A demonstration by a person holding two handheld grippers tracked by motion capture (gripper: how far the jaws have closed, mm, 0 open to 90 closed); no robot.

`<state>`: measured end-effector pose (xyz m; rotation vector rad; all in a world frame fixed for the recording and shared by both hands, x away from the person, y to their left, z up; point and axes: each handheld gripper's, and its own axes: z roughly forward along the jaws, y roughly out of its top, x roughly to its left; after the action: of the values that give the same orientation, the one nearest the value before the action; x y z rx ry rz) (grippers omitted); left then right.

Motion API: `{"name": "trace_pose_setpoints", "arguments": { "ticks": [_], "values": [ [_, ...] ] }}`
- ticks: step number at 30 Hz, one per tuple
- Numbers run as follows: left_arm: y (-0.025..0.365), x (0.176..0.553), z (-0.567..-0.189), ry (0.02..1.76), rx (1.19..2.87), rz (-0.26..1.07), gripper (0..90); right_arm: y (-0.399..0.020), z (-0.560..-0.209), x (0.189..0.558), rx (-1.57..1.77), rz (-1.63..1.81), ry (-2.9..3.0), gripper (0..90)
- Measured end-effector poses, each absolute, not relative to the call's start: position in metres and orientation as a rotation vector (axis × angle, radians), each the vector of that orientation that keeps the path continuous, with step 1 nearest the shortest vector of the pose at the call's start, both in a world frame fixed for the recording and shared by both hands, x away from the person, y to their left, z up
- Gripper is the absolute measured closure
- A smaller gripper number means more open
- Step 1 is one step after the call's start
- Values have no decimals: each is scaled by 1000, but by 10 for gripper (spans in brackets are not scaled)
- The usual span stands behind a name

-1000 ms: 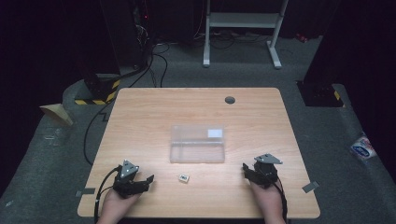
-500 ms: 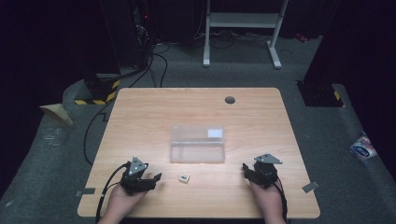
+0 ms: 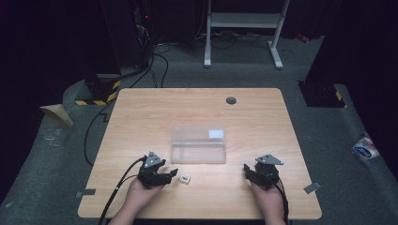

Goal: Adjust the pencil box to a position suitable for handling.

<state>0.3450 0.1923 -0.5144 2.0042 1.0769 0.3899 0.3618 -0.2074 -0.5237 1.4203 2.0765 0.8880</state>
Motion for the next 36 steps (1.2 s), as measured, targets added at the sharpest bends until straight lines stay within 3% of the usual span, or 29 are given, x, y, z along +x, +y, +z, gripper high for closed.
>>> {"name": "trace_pose_setpoints", "arguments": {
  "ticks": [9, 29, 34, 36],
  "values": [
    [175, 339, -514, 1021, 1982, 368, 321, -205, -524, 361, 1406, 868, 2059, 400],
    [144, 322, -522, 951, 2110, 375, 346, -204, -524, 360, 1393, 854, 2051, 407],
    [141, 318, -523, 953, 2128, 371, 418, -204, -523, 360, 1395, 854, 2051, 407],
    [141, 318, -522, 934, 2147, 407, 489, -204, -523, 360, 1391, 852, 2051, 407]
  ]
}}
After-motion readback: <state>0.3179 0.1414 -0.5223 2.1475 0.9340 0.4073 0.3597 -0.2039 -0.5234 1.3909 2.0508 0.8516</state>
